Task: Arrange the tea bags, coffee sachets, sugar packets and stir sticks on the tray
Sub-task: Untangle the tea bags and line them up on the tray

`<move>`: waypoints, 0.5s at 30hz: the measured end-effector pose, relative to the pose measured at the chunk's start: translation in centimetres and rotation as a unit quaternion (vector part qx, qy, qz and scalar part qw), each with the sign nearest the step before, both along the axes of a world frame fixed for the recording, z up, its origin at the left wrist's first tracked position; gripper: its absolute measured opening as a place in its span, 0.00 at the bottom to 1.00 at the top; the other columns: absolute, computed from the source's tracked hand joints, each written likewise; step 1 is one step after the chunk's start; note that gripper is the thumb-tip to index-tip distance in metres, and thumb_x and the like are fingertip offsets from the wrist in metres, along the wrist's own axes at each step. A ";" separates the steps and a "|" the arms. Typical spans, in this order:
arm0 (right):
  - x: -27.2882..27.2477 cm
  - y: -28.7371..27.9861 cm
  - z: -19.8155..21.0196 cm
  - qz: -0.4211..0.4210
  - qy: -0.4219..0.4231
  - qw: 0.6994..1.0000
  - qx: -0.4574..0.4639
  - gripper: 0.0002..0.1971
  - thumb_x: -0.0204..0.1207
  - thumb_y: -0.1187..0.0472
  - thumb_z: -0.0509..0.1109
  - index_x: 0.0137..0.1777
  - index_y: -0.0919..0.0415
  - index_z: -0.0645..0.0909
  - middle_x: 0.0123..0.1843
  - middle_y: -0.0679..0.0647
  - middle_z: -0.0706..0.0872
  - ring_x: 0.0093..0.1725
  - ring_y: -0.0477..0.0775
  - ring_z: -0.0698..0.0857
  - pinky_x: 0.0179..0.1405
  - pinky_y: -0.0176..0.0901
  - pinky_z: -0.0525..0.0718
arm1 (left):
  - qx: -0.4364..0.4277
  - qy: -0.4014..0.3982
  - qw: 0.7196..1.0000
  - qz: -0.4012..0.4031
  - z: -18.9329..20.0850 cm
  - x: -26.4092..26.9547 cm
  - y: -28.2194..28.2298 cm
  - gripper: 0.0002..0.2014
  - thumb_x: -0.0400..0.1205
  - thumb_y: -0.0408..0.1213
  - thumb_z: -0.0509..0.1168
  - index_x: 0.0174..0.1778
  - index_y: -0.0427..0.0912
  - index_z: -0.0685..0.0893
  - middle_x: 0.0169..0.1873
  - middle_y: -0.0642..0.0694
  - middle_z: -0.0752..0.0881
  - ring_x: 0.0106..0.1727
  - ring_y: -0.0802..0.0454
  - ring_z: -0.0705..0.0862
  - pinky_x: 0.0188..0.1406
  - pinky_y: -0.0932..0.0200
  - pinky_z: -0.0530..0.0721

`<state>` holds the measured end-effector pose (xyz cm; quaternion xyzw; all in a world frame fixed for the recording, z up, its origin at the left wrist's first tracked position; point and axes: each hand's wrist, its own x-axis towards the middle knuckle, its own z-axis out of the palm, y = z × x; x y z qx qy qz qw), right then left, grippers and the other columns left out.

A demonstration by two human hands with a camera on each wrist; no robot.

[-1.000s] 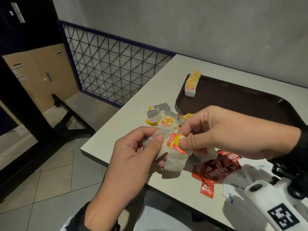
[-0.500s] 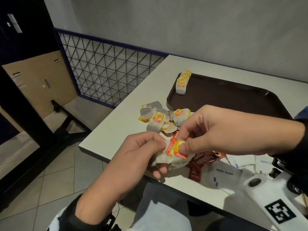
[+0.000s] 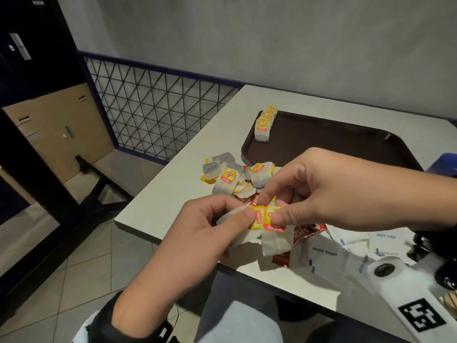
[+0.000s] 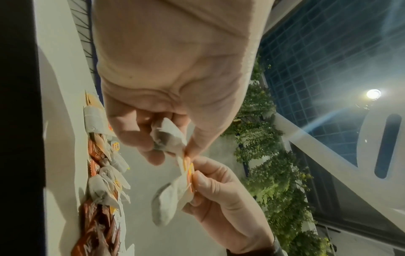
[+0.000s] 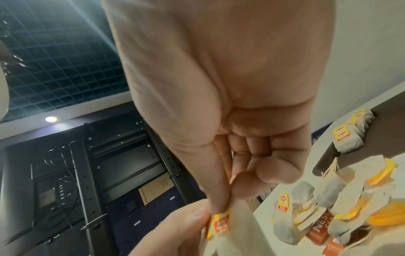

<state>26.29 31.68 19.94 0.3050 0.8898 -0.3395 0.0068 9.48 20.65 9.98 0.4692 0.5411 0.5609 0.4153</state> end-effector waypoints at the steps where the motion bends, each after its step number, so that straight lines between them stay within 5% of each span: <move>1: 0.4 0.1 0.1 -0.006 0.014 1.000 -0.002 0.11 0.71 0.51 0.82 0.53 0.46 0.91 0.41 0.50 0.93 0.41 0.57 0.91 0.43 0.57 0.89 | 0.001 -0.022 1.000 0.021 -0.1 0.0 0.1 0.11 0.74 0.48 0.79 0.36 0.44 0.91 0.27 0.47 0.82 0.29 0.53 0.77 0.27 0.57 0.79; 5: 1.5 -0.3 0.7 0.010 0.054 0.996 -0.064 0.12 0.67 0.58 0.85 0.50 0.49 0.92 0.39 0.51 0.92 0.39 0.54 0.92 0.42 0.48 0.90 | -0.013 -0.126 0.987 0.096 -0.4 0.1 0.8 0.15 0.67 0.48 0.75 0.38 0.38 0.92 0.30 0.40 0.83 0.35 0.41 0.81 0.33 0.53 0.86; 9: 1.1 -1.0 1.0 0.045 0.129 0.976 -0.170 0.08 0.67 0.65 0.83 0.46 0.61 0.93 0.38 0.56 0.93 0.38 0.48 0.89 0.43 0.40 0.90 | -0.020 -0.192 0.975 0.111 -0.1 1.1 1.2 0.14 0.67 0.47 0.76 0.39 0.39 0.93 0.33 0.39 0.87 0.34 0.45 0.82 0.31 0.55 0.86; 15: -0.5 -0.7 -1.6 -0.098 0.263 0.948 -0.149 0.07 0.69 0.68 0.83 0.46 0.62 0.91 0.40 0.65 0.92 0.37 0.51 0.88 0.36 0.36 0.84 | -0.017 -0.267 0.958 0.100 0.4 2.4 1.3 0.06 0.78 0.35 0.74 0.44 0.38 0.95 0.38 0.39 0.90 0.33 0.52 0.84 0.39 0.54 0.83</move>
